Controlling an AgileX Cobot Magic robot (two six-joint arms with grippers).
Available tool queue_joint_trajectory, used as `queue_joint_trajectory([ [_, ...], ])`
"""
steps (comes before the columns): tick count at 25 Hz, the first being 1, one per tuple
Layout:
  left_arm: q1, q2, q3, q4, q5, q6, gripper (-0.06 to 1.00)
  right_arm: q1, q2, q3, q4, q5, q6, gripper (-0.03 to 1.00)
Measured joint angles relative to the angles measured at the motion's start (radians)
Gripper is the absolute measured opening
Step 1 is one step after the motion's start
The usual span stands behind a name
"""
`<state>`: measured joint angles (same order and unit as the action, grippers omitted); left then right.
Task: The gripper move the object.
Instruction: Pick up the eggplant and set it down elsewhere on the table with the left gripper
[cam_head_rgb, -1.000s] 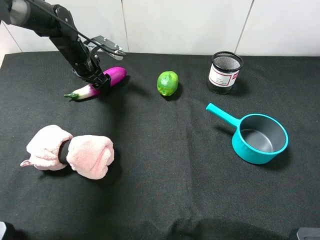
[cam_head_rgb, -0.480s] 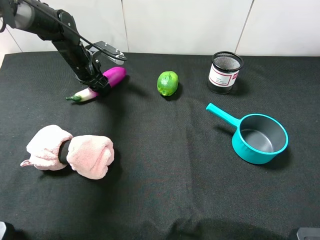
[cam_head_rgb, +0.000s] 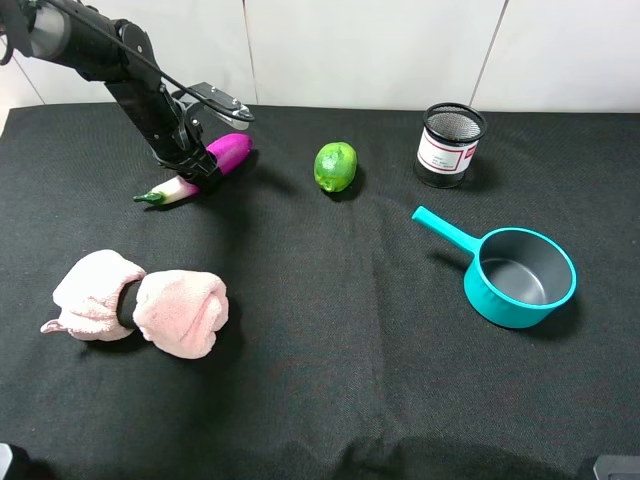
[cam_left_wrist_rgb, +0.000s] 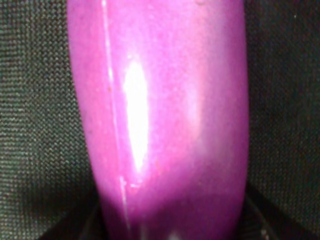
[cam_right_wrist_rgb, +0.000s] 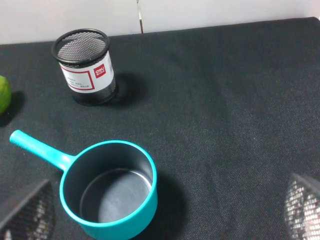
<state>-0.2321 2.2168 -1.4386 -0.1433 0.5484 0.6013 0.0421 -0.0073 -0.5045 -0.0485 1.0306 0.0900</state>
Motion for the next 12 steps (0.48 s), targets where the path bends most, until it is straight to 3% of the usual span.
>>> queue_joint_trajectory([
  [12, 0.0, -0.065, 0.0, 0.0, -0.002, -0.044, 0.46, 0.0, 0.0, 0.0, 0.0, 0.0, 0.0, 0.69],
])
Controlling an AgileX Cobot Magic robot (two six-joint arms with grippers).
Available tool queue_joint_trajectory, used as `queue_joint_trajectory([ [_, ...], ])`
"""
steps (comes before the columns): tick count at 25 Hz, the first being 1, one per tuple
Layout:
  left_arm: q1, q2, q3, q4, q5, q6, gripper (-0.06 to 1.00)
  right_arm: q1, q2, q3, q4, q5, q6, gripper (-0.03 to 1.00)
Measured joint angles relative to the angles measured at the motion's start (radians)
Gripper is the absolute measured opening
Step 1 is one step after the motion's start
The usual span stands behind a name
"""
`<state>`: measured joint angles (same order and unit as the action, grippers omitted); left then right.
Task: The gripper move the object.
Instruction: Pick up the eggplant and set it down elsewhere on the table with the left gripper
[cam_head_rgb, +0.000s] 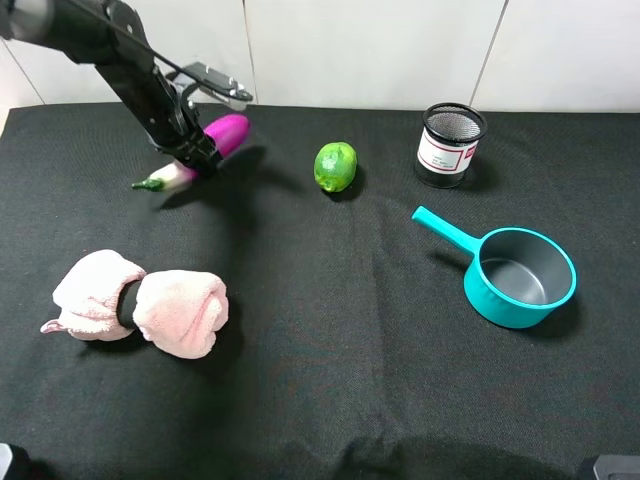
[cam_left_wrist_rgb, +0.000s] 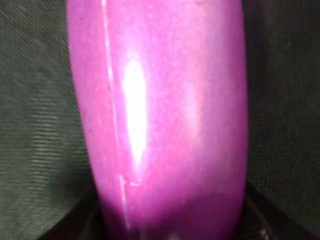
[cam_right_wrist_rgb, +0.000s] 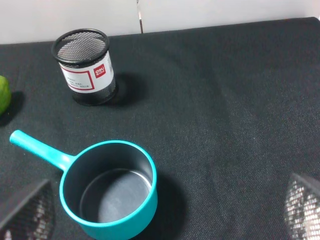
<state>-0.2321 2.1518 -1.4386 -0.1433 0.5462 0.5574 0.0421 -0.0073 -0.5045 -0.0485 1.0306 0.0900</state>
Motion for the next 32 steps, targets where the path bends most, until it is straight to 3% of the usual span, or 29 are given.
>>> queue_joint_trajectory([
  [17, -0.009, -0.162, 0.0, 0.001, 0.193, -0.128, 0.46, 0.0, 0.0, 0.0, 0.0, 0.0, 0.0, 0.69],
  [32, -0.172, -0.275, 0.0, 0.059, 0.306, -0.286, 0.46, 0.0, 0.0, 0.0, 0.0, 0.0, 0.0, 0.69],
])
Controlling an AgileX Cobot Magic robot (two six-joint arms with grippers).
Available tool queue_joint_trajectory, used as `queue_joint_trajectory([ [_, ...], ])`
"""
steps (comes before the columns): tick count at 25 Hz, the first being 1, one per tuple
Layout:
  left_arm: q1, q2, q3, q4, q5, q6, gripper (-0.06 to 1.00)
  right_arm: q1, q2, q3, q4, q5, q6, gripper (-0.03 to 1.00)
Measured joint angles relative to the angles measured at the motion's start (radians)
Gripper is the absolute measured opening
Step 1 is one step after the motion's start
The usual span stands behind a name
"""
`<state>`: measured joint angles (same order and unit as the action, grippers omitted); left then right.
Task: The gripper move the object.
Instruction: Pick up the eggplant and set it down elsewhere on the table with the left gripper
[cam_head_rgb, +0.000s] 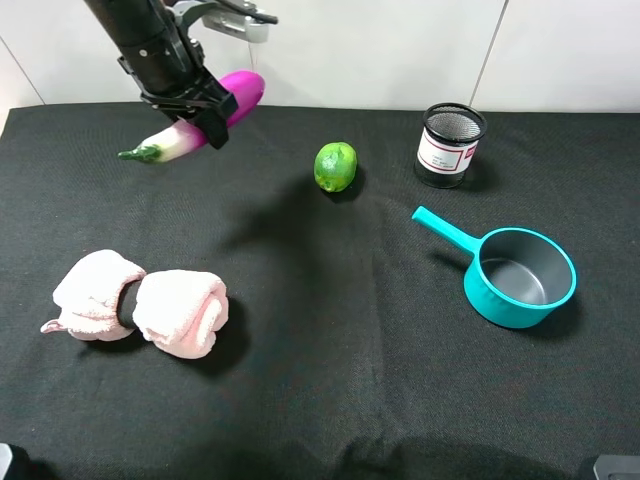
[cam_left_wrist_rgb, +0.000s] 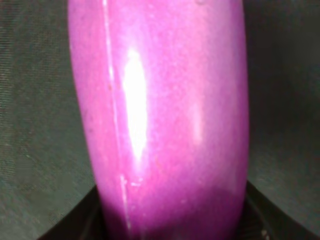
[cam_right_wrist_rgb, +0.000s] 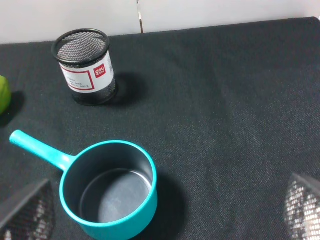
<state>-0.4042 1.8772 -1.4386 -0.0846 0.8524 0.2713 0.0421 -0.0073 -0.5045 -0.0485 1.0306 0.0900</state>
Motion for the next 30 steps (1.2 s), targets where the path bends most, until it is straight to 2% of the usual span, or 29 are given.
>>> queue_joint_trajectory([
  [9, -0.134, -0.003, 0.0, 0.005, 0.069, -0.152, 0.46, 0.0, 0.0, 0.0, 0.0, 0.0, 0.0, 0.69],
  [17, -0.248, -0.003, 0.0, 0.006, 0.117, -0.328, 0.46, 0.0, 0.0, 0.0, 0.0, 0.0, 0.0, 0.69],
  [30, -0.452, -0.003, 0.0, 0.018, 0.122, -0.6, 0.46, 0.0, 0.0, 0.0, 0.0, 0.0, 0.0, 0.69],
])
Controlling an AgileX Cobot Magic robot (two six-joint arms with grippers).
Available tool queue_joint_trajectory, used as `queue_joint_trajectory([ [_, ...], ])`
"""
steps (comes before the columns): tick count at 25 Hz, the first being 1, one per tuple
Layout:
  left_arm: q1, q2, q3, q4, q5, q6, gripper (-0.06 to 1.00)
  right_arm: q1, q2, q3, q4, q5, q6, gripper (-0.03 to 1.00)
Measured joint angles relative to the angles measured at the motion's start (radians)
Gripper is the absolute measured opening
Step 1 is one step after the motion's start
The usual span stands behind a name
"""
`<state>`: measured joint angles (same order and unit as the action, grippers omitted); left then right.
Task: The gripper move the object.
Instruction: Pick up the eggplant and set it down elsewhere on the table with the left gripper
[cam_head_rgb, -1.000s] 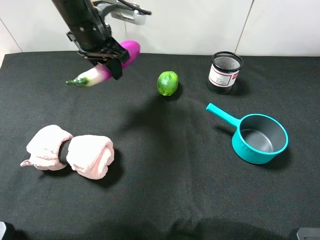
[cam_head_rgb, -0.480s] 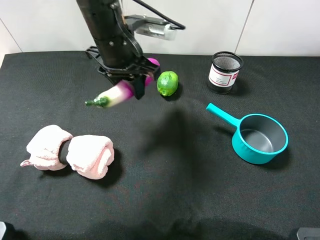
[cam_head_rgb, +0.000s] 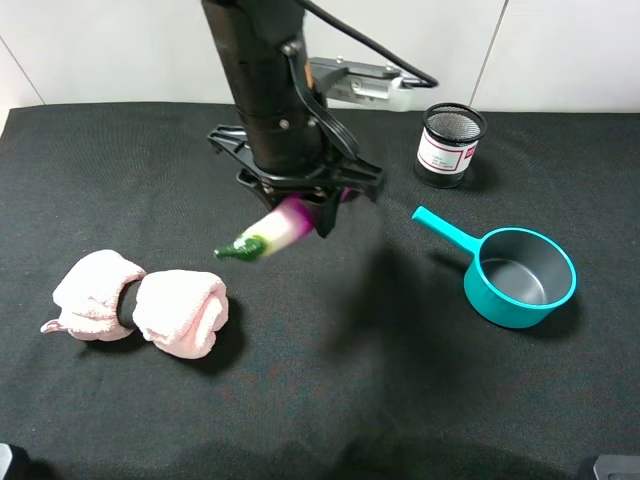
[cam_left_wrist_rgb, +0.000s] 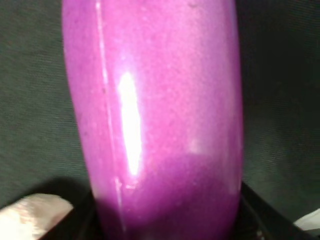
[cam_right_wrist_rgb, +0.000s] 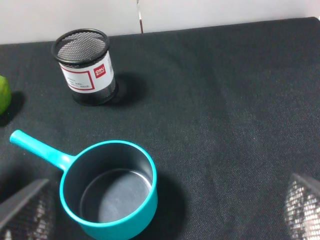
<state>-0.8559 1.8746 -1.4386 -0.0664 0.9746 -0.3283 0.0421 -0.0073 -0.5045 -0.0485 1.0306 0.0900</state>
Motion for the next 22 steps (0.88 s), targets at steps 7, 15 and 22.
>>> queue_joint_trajectory([
  [7, -0.088, 0.0, 0.0, 0.011, 0.0, -0.151, 0.46, 0.0, 0.0, 0.0, 0.0, 0.0, 0.0, 0.69],
  [15, -0.183, 0.0, 0.015, 0.049, 0.0, -0.324, 0.46, 0.0, 0.0, 0.0, 0.0, 0.0, 0.0, 0.69],
  [22, -0.249, 0.001, 0.015, 0.053, -0.008, -0.41, 0.46, 0.0, 0.0, 0.0, 0.0, 0.0, 0.0, 0.69],
])
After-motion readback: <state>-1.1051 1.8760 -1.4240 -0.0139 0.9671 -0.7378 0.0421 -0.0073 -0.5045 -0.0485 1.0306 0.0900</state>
